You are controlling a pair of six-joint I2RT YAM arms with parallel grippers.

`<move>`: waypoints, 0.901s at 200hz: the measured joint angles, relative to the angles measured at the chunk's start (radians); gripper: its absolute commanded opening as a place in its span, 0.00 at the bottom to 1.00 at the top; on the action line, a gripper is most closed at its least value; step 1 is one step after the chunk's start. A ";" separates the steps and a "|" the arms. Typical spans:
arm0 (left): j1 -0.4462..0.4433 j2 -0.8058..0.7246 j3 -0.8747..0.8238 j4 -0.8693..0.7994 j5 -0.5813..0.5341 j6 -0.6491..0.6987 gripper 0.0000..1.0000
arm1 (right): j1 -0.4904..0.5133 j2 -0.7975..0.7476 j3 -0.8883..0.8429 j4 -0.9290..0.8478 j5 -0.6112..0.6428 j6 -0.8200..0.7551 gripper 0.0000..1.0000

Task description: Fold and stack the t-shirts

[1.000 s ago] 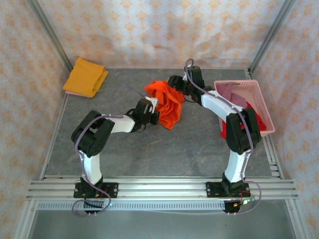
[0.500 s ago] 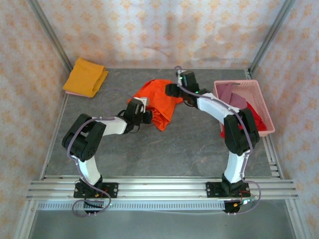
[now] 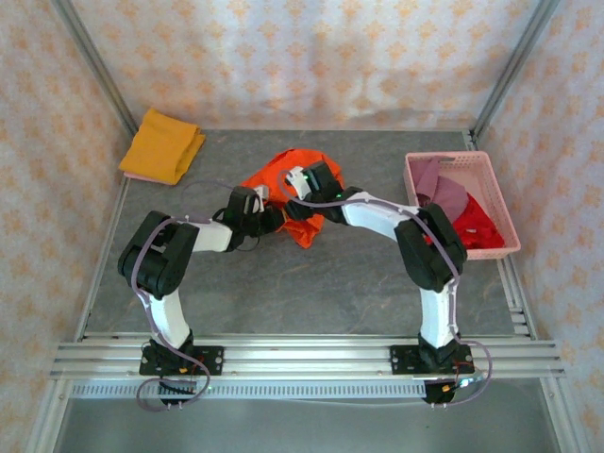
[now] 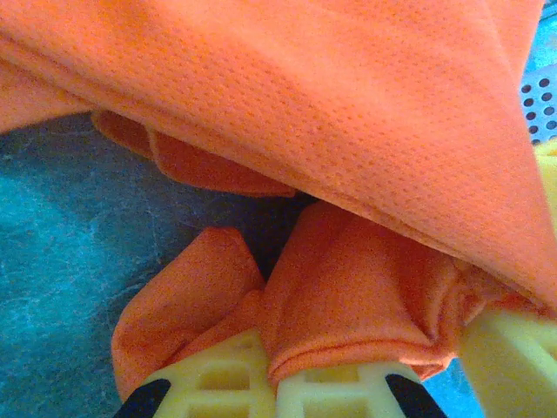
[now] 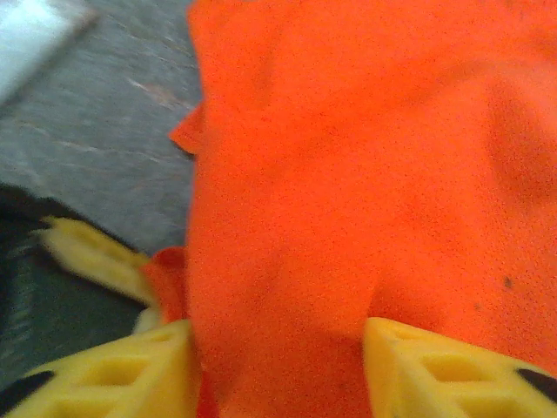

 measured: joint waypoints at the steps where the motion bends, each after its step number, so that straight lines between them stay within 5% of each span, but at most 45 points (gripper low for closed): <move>1: 0.000 0.000 0.000 0.000 0.000 0.000 0.00 | 0.000 0.002 0.002 -0.002 0.003 0.003 0.32; 16: 0.000 0.000 0.000 -0.002 0.002 0.000 0.00 | -0.001 0.025 0.027 -0.013 0.045 0.009 0.12; 37: 0.002 0.000 -0.002 -0.002 0.002 0.001 0.00 | -0.004 0.020 0.024 0.001 0.077 0.039 0.00; 78: 0.054 -0.046 -0.045 -0.001 0.004 0.005 0.00 | -0.051 -0.082 -0.114 0.097 0.106 0.188 0.00; 121: 0.157 -0.145 -0.095 -0.035 0.011 0.005 0.00 | -0.218 -0.260 -0.330 0.262 0.180 0.447 0.00; 158: 0.175 -0.297 -0.152 -0.065 0.039 0.012 0.00 | -0.197 -0.446 -0.536 0.309 0.204 0.652 0.00; 180: 0.185 -0.370 -0.187 -0.118 0.058 0.020 0.00 | -0.188 -0.557 -0.644 0.319 0.182 0.748 0.28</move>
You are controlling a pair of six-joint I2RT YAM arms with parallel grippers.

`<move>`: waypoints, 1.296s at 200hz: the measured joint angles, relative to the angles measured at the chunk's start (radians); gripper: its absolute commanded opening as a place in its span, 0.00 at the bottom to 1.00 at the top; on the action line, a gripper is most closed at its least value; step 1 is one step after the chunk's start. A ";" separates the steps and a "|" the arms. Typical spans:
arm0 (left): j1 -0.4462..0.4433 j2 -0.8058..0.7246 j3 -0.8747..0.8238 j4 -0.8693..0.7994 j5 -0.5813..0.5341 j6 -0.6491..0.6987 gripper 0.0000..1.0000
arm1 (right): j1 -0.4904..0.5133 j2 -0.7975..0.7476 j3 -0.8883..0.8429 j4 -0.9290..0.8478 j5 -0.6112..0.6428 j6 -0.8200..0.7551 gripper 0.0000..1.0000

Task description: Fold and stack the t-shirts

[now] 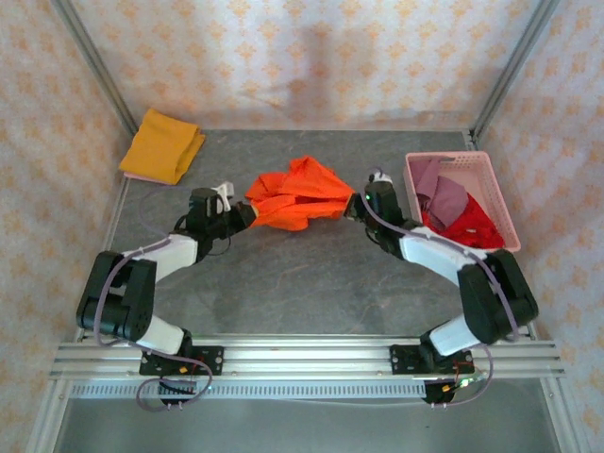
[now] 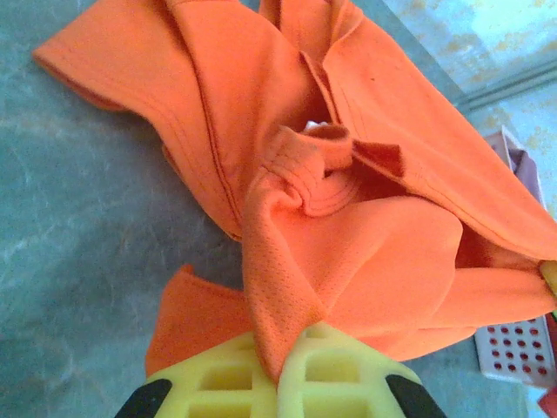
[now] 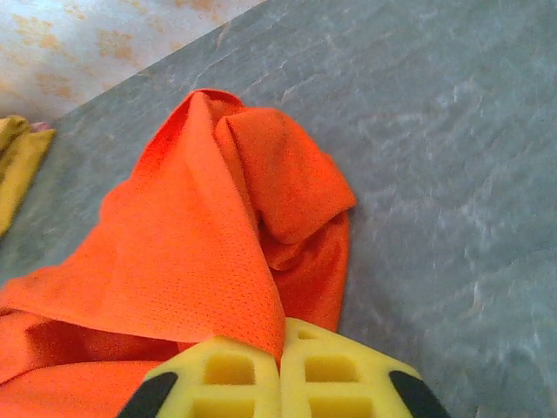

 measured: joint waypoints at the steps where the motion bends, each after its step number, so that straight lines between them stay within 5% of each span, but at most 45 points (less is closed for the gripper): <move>1: 0.000 -0.003 -0.001 -0.005 -0.003 0.000 0.00 | 0.000 -0.005 -0.006 0.000 -0.001 -0.001 0.30; 20: 0.044 -0.011 -0.014 -0.075 -0.044 0.014 0.00 | -0.005 -0.048 -0.058 -0.023 -0.007 -0.010 0.63; 39: 0.077 -0.007 -0.041 -0.118 -0.080 0.018 0.01 | 0.047 -0.048 -0.042 -0.092 0.007 -0.094 0.75; 53: 0.076 -0.003 -0.056 -0.143 -0.090 0.020 0.10 | 0.109 -0.042 0.006 -0.145 0.025 -0.179 0.76; 92: 0.076 0.002 -0.066 -0.167 -0.116 0.020 0.00 | 0.189 0.145 0.320 -0.200 0.036 -0.407 0.76; 157: 0.076 0.002 -0.073 -0.170 -0.132 0.023 0.00 | 0.304 0.608 0.757 -0.335 -0.043 -0.654 0.70; 200: 0.076 0.002 -0.079 -0.170 -0.132 0.026 0.00 | 0.336 0.725 0.845 -0.425 -0.059 -0.685 0.36; 241: 0.076 -0.007 -0.085 -0.190 -0.136 0.043 0.00 | 0.289 0.700 0.808 -0.410 -0.048 -0.613 0.27; 259: 0.076 -0.019 -0.085 -0.201 -0.140 0.049 0.00 | 0.253 0.640 0.729 -0.390 -0.039 -0.579 0.04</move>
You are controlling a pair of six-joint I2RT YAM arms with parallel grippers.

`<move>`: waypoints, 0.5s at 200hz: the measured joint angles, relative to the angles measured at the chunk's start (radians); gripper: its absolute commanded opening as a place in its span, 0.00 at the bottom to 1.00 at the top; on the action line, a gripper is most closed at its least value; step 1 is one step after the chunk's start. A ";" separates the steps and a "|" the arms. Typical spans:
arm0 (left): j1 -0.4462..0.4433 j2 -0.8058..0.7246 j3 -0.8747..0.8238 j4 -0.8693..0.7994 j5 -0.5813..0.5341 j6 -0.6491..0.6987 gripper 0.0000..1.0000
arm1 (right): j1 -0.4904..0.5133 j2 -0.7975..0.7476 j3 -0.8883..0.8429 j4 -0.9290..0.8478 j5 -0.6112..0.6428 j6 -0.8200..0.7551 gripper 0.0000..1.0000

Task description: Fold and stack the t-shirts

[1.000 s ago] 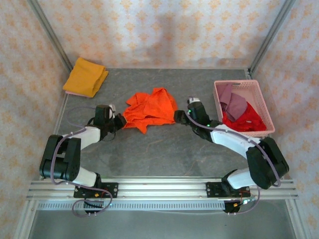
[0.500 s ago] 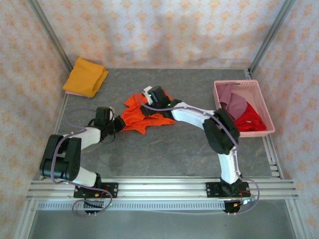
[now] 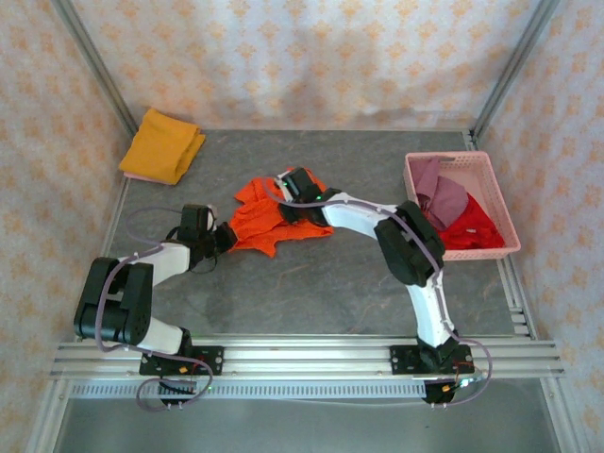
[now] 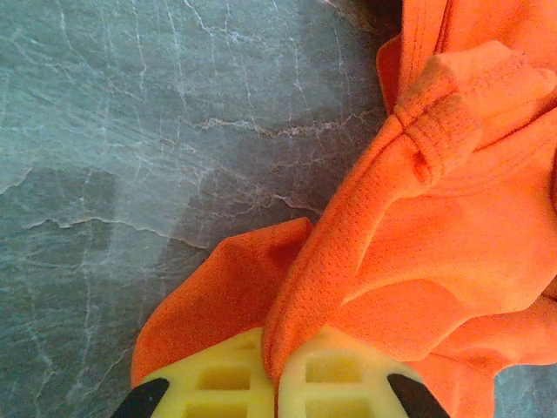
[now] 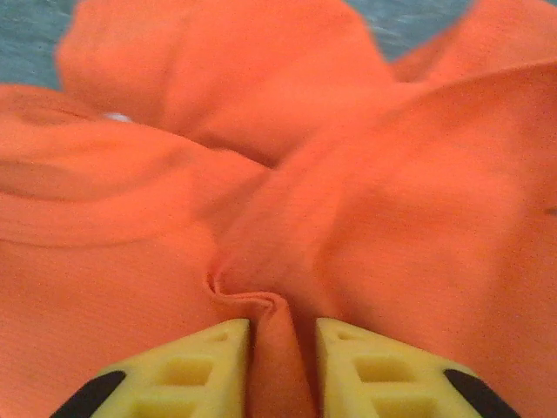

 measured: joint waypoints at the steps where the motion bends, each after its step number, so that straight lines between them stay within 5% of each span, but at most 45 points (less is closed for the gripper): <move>1: 0.000 0.000 0.000 -0.001 0.000 0.000 0.00 | -0.003 -0.005 -0.006 0.002 0.001 -0.003 0.04; 75: 0.000 -0.037 0.004 -0.049 -0.032 0.030 0.00 | -0.156 -0.268 -0.263 0.116 0.154 0.127 0.00; 100: 0.005 -0.076 0.006 -0.074 -0.049 0.030 0.00 | -0.284 -0.432 -0.409 0.143 0.224 0.236 0.00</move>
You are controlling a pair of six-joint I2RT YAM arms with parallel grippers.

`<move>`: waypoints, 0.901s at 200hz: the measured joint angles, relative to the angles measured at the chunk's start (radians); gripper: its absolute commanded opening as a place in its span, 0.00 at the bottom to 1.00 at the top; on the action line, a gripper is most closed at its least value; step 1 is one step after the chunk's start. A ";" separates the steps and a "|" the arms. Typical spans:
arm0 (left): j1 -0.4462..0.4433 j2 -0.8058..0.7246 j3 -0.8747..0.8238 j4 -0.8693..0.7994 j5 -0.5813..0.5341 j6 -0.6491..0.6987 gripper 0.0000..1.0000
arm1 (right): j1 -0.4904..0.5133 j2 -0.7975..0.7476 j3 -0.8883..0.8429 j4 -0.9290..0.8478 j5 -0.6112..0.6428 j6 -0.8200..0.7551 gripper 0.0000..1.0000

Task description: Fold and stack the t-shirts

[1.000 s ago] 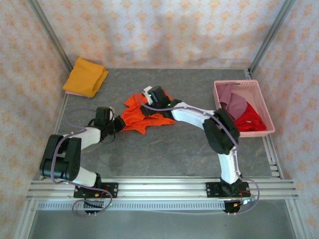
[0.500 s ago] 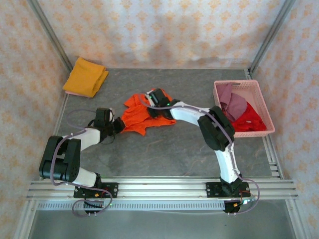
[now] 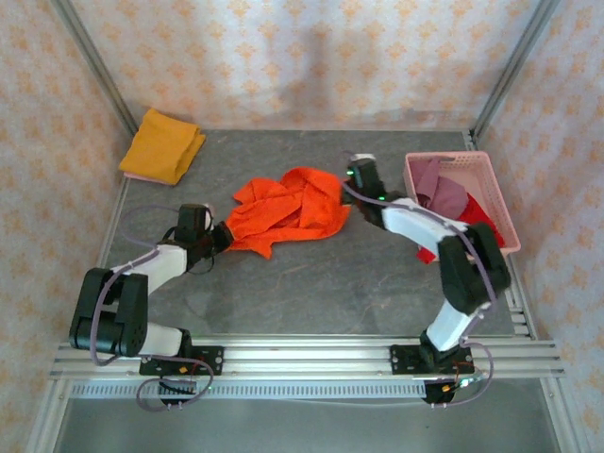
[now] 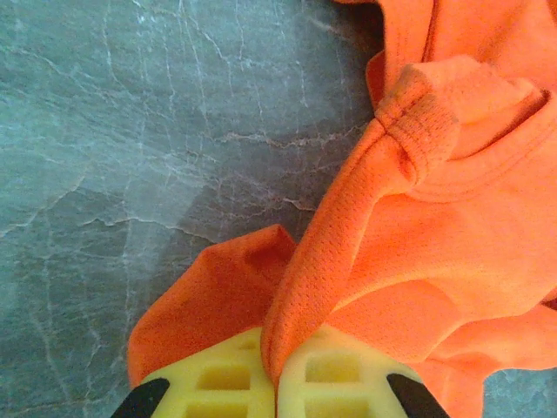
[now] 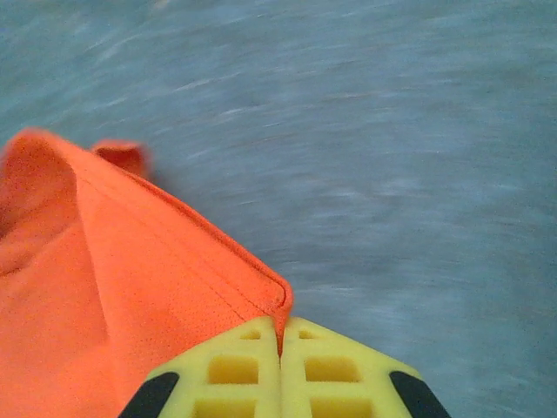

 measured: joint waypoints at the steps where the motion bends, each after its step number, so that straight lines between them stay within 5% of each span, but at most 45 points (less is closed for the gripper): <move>1: 0.000 -0.001 0.000 -0.001 0.000 0.000 0.00 | -0.009 -0.010 -0.008 0.000 0.002 0.005 0.00; 29: 0.017 -0.081 0.027 -0.071 -0.017 -0.019 0.00 | -0.149 -0.214 -0.134 0.000 0.041 0.086 0.00; 105: 0.016 -0.521 0.431 -0.520 -0.236 -0.034 0.00 | -0.117 -0.784 -0.150 -0.025 -0.134 0.161 0.00; 144: 0.016 -0.511 0.663 -0.673 -0.215 -0.002 0.00 | -0.117 -0.829 -0.055 -0.027 -0.200 0.160 0.00; 180: 0.018 -0.335 0.807 -0.696 -0.199 0.039 0.00 | -0.122 -0.660 0.096 -0.034 -0.175 0.110 0.00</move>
